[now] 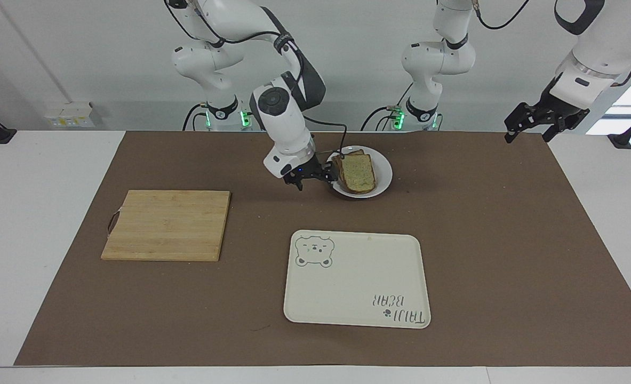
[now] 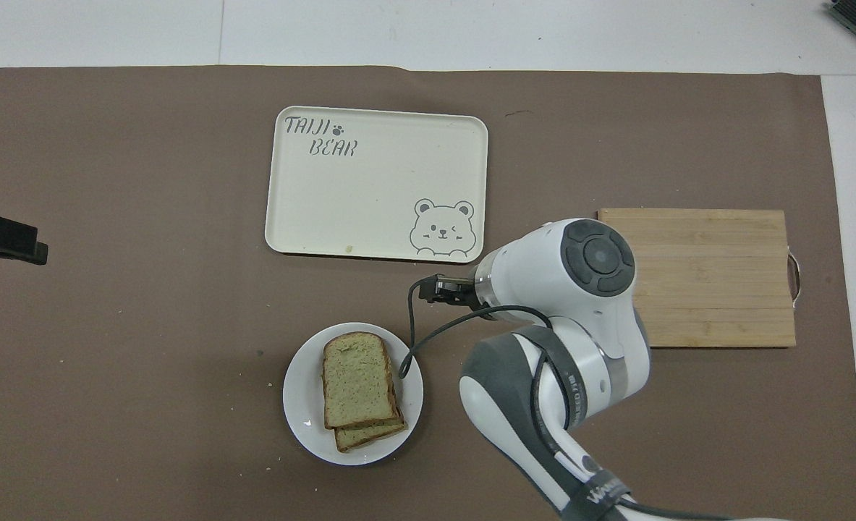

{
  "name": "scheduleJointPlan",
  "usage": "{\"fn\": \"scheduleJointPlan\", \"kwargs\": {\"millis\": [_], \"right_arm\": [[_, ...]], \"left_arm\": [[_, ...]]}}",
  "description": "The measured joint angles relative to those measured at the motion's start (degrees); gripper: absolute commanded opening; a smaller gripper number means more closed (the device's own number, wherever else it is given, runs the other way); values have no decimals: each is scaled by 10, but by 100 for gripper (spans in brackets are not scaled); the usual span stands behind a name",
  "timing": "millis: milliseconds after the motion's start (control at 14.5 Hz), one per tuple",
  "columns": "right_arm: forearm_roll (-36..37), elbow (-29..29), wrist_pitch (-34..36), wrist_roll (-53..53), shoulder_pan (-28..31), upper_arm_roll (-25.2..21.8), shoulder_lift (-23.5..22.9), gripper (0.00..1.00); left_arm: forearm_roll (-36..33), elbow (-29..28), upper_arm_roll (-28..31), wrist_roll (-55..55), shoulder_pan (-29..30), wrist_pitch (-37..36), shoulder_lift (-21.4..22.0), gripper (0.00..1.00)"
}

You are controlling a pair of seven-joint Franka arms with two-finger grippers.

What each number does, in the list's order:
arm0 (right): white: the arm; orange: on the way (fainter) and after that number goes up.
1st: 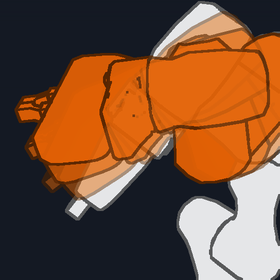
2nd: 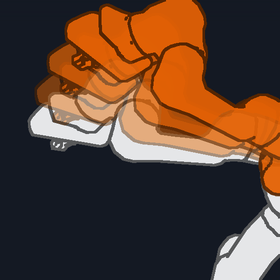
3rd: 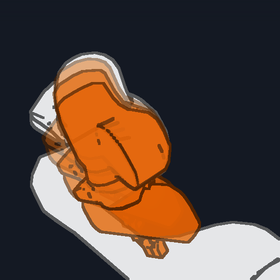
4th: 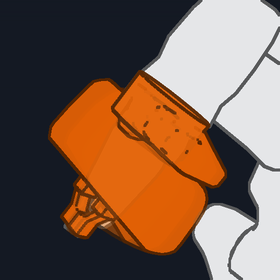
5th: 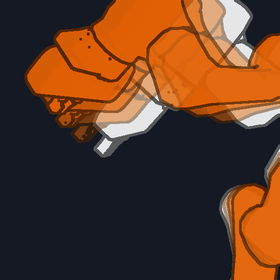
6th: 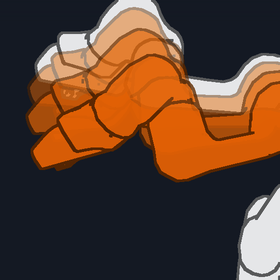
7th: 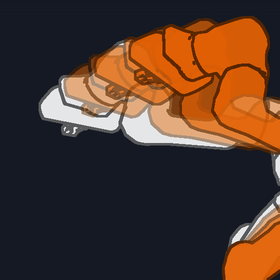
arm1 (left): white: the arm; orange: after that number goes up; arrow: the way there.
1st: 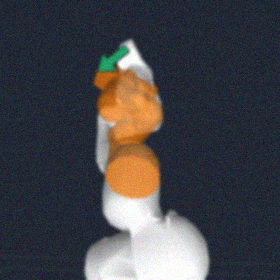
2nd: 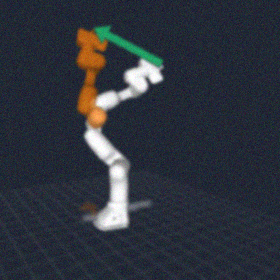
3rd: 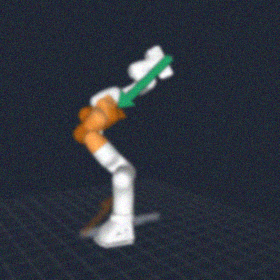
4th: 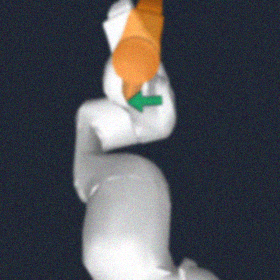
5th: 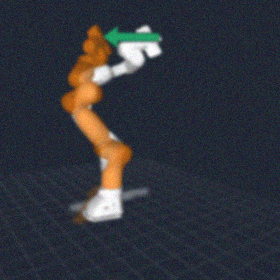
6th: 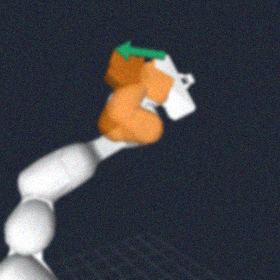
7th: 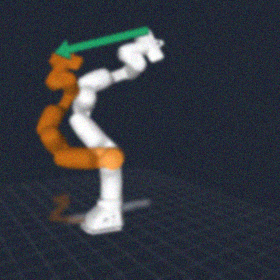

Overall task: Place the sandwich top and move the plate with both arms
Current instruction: 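Withdraw the right gripper while the left gripper reaches toward the plate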

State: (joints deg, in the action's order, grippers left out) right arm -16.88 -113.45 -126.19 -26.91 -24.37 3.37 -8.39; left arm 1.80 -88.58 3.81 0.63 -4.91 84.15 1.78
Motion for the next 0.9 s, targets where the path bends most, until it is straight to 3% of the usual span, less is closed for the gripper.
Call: {"fn": "scheduleJointPlan", "kwargs": {"millis": [344, 895], "right_arm": [[32, 9, 72, 43, 62, -1, 36, 100], [57, 39, 128, 84, 126, -2, 57, 100]], "left_arm": [[26, -47, -2, -2, 0, -2, 27, 100], [145, -194, 1, 0, 0, 127, 47, 100]]}}
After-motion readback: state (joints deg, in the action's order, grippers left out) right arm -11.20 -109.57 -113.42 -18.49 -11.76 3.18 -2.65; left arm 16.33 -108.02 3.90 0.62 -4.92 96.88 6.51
